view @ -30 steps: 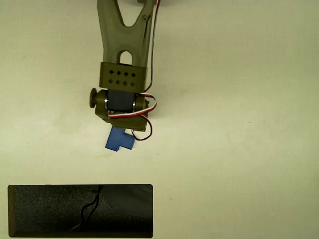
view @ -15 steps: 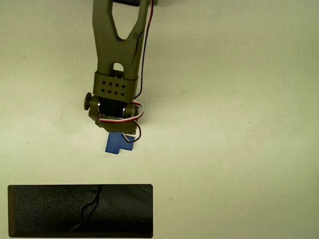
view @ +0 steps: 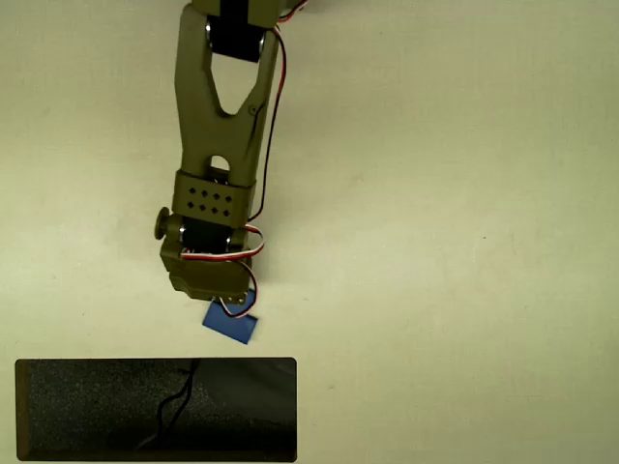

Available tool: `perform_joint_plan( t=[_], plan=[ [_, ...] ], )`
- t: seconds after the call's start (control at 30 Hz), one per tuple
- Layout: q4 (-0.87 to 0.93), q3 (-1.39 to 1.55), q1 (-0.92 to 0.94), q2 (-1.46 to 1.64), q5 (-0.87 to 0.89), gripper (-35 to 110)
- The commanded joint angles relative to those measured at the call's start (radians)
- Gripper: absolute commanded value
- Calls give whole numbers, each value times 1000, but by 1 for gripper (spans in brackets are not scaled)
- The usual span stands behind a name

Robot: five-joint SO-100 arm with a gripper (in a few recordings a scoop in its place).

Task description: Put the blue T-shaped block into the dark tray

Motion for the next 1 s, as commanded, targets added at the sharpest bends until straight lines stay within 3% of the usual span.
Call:
perform_joint_plan(
  t=[0.0, 0.13, 0.27, 0.43, 0.57, 0.67, 0.97],
  plan=[
    [-75, -51, 18, -15, 8, 0],
    [-132, -71, 18, -8, 41, 0],
    [-9, -218, 29, 92, 164, 0],
    [414, -445, -38, 196, 258, 0],
    [684, -296, -140, 235, 227, 0],
    [792, -173, -183, 221, 224, 0],
    [761, -229, -173, 49, 247, 0]
  ],
)
